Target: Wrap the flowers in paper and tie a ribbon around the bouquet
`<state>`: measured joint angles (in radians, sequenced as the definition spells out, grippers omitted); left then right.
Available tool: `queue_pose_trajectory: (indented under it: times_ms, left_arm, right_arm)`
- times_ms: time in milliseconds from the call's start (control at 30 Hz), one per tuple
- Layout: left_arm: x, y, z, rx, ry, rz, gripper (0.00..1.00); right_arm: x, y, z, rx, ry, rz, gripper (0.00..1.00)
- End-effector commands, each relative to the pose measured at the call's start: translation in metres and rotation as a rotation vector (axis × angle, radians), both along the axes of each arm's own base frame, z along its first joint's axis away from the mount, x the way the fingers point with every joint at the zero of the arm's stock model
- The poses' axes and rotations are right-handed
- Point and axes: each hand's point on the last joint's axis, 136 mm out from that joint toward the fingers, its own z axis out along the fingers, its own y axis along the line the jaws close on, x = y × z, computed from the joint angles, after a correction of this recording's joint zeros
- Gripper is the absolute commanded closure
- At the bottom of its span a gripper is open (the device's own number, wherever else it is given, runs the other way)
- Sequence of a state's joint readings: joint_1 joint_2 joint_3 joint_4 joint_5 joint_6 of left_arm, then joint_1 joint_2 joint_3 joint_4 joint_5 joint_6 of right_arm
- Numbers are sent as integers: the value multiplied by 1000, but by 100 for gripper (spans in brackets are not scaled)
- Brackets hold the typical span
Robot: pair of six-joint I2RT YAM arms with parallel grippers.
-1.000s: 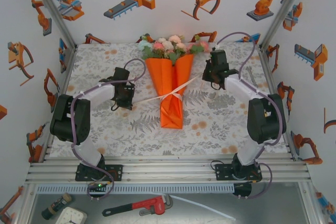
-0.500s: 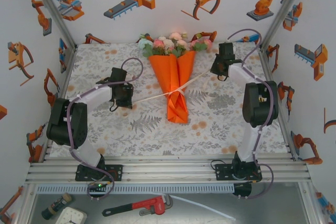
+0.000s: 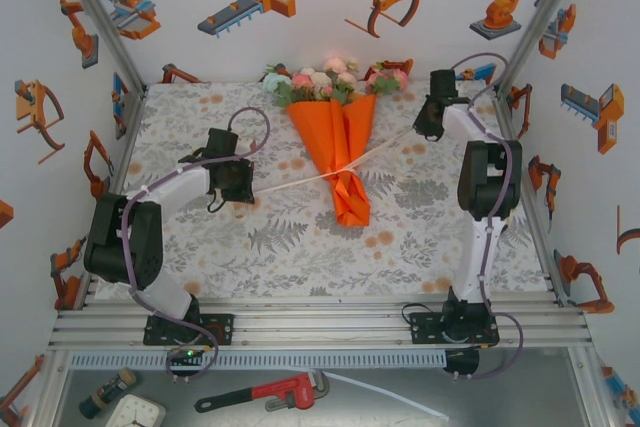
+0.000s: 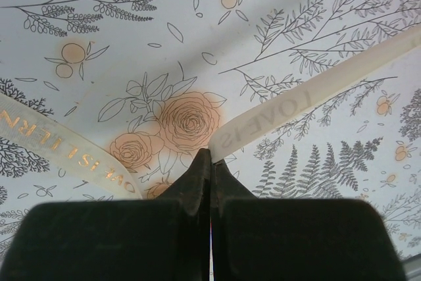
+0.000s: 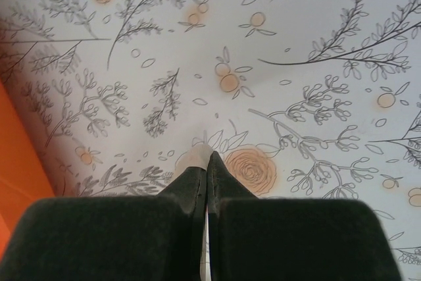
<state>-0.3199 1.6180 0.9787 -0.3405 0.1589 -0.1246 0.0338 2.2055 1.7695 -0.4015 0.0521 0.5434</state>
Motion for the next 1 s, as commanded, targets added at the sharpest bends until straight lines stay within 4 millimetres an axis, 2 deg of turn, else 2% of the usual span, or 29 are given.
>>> queue_pose_trajectory:
  times_ms: [0,267,367,500,767,967]
  left_arm:
    - [-16,43,-11,129,60,88,100]
    - [-16,48,-10,130,56,104,100]
    - [-16,49,-9,129,53,106,100]
    - [-16,49,-8,128,53,107,100]
    - [-16,62,-5,150,40,157,100]
    - [-14,78,-4,163,40,226,100]
  right_arm:
    - [20,-90,30,-107,-109,-246,100]
    - [0,-142,23,-152,-53,-428,100]
    - [-4,-150,26,-160,-49,-444,100]
    - [-6,-151,34,-159,-65,-441,100]
    - [-32,-196,40,-110,-62,-625,100]
    - [-49,-211,41,-77,-73,-716,100]
